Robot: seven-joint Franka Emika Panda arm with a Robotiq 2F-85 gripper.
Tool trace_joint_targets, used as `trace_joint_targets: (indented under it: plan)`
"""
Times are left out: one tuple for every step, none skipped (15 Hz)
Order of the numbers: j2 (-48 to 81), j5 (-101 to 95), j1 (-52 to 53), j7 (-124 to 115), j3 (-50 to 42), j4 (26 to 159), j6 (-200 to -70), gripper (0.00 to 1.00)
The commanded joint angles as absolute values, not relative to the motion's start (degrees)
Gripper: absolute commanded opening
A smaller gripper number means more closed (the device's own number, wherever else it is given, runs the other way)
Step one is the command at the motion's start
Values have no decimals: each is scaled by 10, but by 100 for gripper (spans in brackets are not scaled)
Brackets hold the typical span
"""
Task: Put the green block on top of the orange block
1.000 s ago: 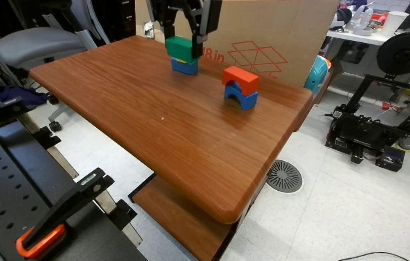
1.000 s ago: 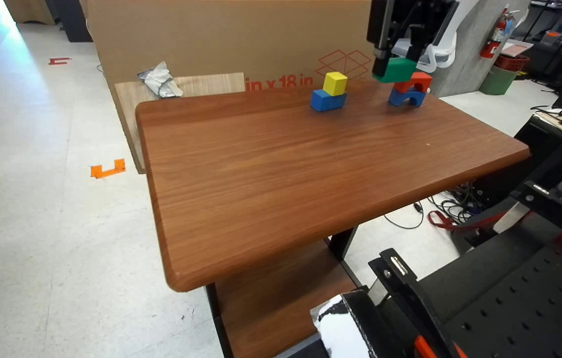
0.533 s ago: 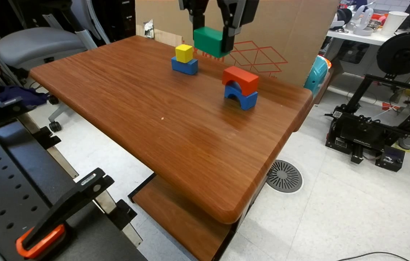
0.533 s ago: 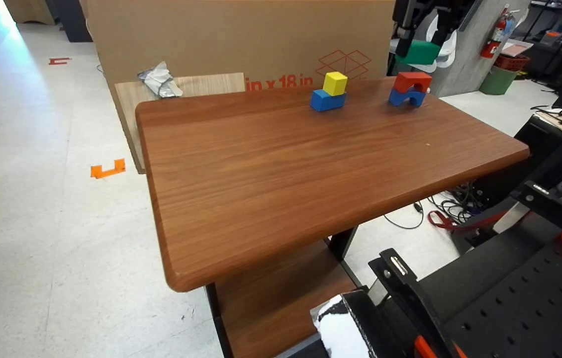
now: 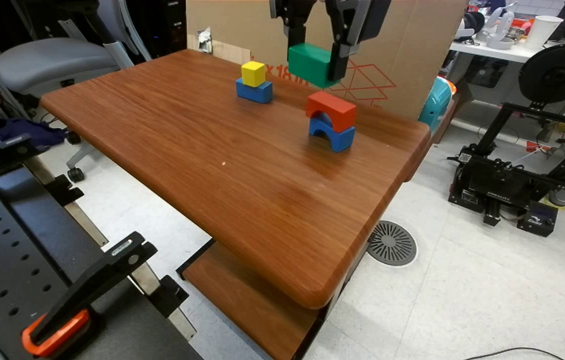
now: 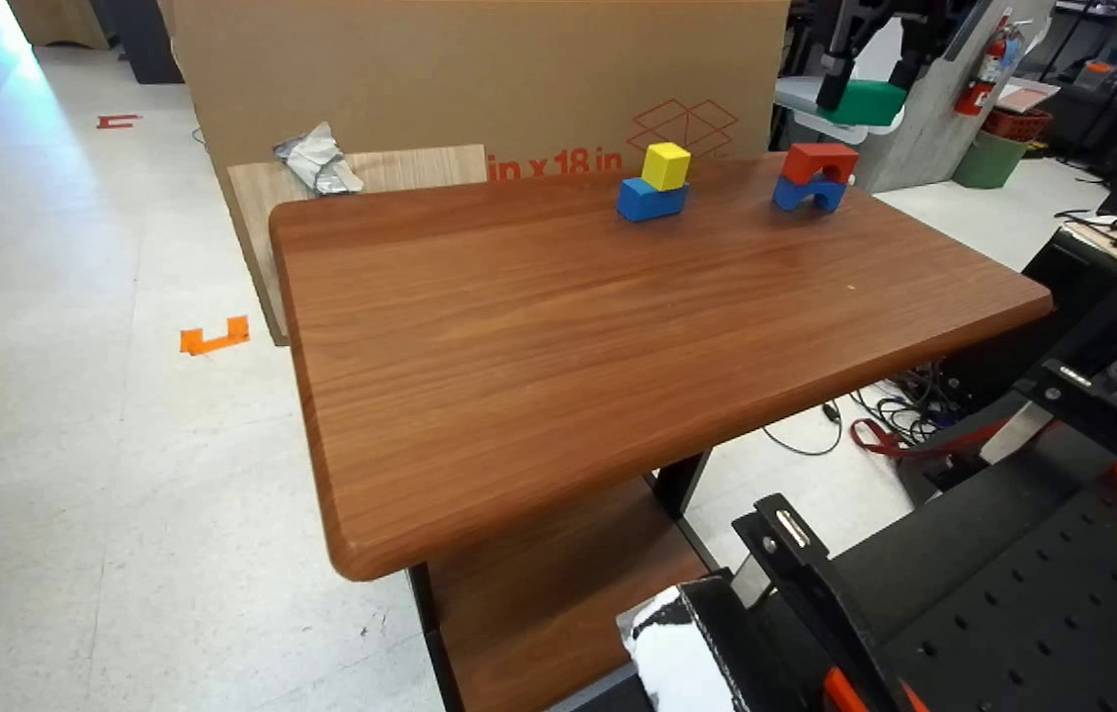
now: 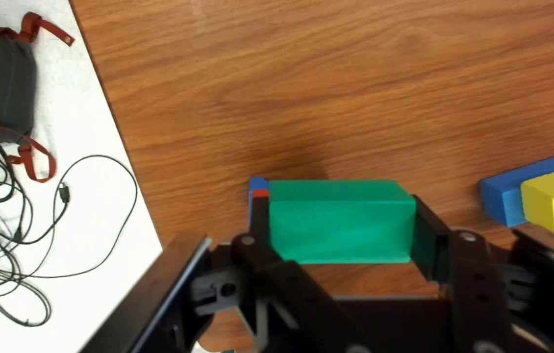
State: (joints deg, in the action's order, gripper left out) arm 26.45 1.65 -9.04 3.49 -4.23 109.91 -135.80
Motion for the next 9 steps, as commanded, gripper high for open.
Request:
trace_joint_targets:
  plan:
    - [287,16,-85,21,-48,1066,-1335,41]
    - [293,16,-85,17,-48,1060,-1336,41]
    - [297,16,-84,14,-48,1055,-1335,41]
    - [302,16,-84,12,-48,1049,-1333,41]
    - [306,16,-84,10,-48,1044,-1331,41]
    - [310,16,-85,9,-48,1040,-1329,41]
    - [312,17,-85,7,-48,1037,-1327,41]
    - [315,17,-85,6,-48,1033,-1325,41]
    - [318,17,-86,5,-49,1030,-1324,41]
